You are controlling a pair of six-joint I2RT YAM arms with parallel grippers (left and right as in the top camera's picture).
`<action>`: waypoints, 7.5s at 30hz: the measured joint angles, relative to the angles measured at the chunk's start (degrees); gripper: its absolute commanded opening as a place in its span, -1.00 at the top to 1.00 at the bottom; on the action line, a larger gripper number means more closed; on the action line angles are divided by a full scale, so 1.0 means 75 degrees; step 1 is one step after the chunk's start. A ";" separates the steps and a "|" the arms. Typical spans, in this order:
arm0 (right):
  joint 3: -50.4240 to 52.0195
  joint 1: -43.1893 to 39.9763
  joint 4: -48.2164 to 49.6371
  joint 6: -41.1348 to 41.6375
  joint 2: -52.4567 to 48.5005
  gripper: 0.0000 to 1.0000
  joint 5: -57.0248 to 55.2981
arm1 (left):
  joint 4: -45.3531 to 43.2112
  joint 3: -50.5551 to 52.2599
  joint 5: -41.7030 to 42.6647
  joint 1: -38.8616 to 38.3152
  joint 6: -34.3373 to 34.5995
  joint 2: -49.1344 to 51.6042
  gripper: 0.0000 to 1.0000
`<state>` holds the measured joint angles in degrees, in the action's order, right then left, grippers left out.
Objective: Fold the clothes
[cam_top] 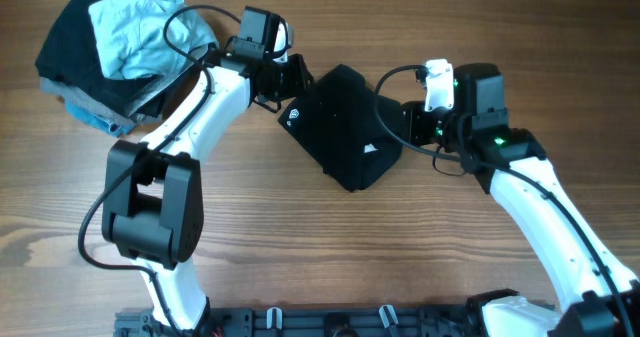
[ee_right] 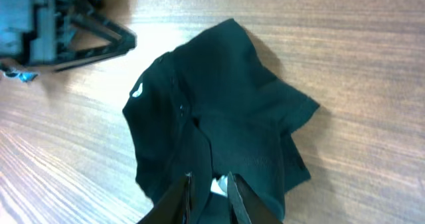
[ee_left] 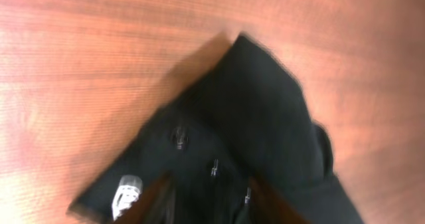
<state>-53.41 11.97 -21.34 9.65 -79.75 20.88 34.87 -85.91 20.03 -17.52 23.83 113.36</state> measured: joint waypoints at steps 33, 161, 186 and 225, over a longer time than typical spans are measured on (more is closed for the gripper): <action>0.0000 0.0000 0.0219 -0.0909 -0.1346 0.84 0.0490 | 0.1644 0.0842 0.0816 0.0670 0.0344 -0.0825 -1.00; -0.0245 -0.0545 -0.0530 -0.0571 0.4669 -0.99 0.0393 | 0.4683 -0.0076 -0.0210 0.4718 -0.4523 -0.7632 -1.00; 0.0111 -0.0548 -0.1174 -0.1221 0.5878 -1.00 -0.0259 | 0.4843 -0.0076 -0.0694 0.4698 -0.4634 -0.8055 -1.00; 0.6732 -0.0548 0.2119 -0.0769 1.0486 -1.00 -0.1250 | 0.4843 -0.0073 -0.0697 0.4698 -0.4637 -0.8052 -1.00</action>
<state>-2.92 7.86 -5.45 3.88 -1.10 11.51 71.20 -86.46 14.81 17.72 -10.94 52.97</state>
